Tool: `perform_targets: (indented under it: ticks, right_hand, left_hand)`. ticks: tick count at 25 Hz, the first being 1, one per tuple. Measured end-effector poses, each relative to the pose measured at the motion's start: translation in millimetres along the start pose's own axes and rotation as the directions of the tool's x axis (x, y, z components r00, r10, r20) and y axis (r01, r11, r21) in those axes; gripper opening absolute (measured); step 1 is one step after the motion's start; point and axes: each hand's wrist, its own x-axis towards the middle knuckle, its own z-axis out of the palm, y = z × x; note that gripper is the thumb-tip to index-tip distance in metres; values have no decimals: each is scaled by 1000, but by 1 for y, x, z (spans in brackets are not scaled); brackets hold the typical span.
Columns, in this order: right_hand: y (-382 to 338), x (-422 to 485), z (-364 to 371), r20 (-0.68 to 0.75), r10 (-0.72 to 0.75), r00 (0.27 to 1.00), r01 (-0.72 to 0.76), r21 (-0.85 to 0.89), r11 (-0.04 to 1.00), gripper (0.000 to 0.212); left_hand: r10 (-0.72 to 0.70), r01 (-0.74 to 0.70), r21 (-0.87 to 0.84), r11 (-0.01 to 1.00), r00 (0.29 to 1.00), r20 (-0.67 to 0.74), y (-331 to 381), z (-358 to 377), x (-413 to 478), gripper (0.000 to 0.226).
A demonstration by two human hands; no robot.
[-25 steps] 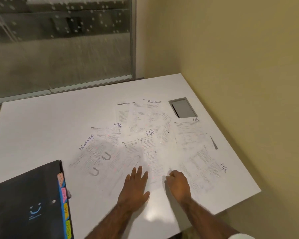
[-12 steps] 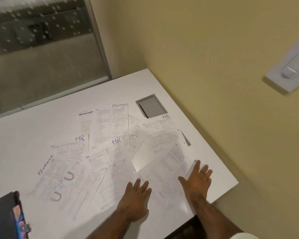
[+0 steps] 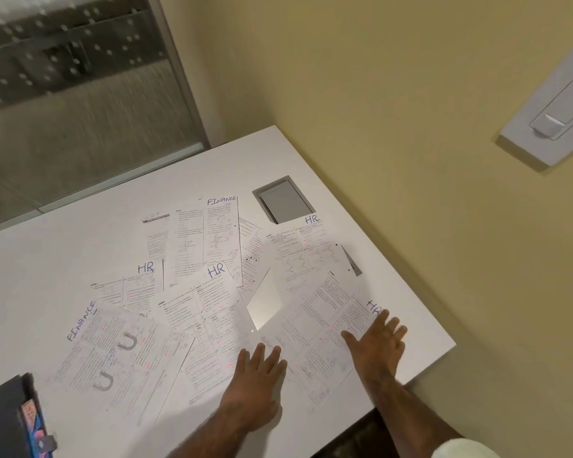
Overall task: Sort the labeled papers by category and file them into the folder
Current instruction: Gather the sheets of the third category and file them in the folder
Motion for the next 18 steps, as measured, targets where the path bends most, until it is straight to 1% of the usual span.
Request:
perform_targets:
  ticks: [2, 3, 5, 6, 7, 8, 9, 10, 11, 12, 13, 14, 15, 16, 17, 18]
  right_hand:
    - [-1, -4, -1, 6, -10, 1000, 10, -33, 999, 105]
    - [-3, -5, -1, -11, -29, 1000, 29, -8, 1000, 99]
    - [-7, -5, -4, -32, -66, 997, 70, 124, 990, 89]
    - [-9, -5, -4, -25, -85, 996, 88, 222, 971, 85]
    - [-10, -5, -2, -3, -76, 997, 72, 343, 936, 81]
    - [-12, -6, -1, 35, -45, 998, 23, 469, 883, 73]
    - [-14, -7, 1, 85, -12, 996, -36, 549, 835, 61]
    - [-17, -10, -1, 131, -6, 991, -71, 576, 815, 46]
    - [-19, -13, -3, 157, -21, 987, -74, 573, 816, 32]
    - [-22, -16, -8, 164, -51, 985, -53, 575, 817, 23]
    - [-26, -16, -16, 158, -89, 983, -23, 598, 801, 20]
    - [-31, -16, -28, 157, -142, 977, 9, 641, 768, 21]
    - [-37, -16, -41, 172, -209, 963, 32, 695, 718, 22]
    - [-45, -16, -57, 205, -285, 936, 36, 750, 660, 24]
    - [-52, -14, -72, 246, -352, 903, 14, 802, 597, 25]
    - [-60, -11, -83, 284, -402, 871, -20, 836, 548, 27]
  left_hand:
    - [0, 0, -2, 1000, 1000, 19, 0, -2, -1, 77]
    - [1, -1, -5, 1000, 1000, 22, 0, -2, -1, 78]
    - [4, -4, -14, 1000, 1000, 22, 0, -1, -2, 78]
    - [6, -6, -16, 1000, 1000, 18, 0, 1, -2, 78]
    - [6, -6, -17, 1000, 1000, 13, 0, 2, -2, 78]
    - [3, -3, -20, 1000, 1000, 13, 0, 3, -2, 77]
    - [1, -1, -29, 1000, 1000, 13, 0, 1, -2, 77]
    - [3, -3, -58, 998, 1000, 0, 2, -2, -3, 75]
    - [6, -10, -117, 993, 999, -32, 2, -6, -3, 73]
    - [-6, -16, -227, 974, 995, -97, 1, -12, -3, 71]
    - [-48, -26, -390, 921, 983, -177, -3, -18, -1, 70]
    - [-125, -43, -556, 830, 957, -261, -9, -26, 1, 73]
    - [-227, -59, -697, 715, 923, -311, -19, -36, 4, 77]
    - [-322, -70, -812, 580, 896, -307, -32, -47, 7, 80]
    - [-379, -87, -896, 435, 885, -270, -44, -62, 7, 81]
    - [-381, -109, -952, 287, 898, -218, -56, -75, 6, 76]
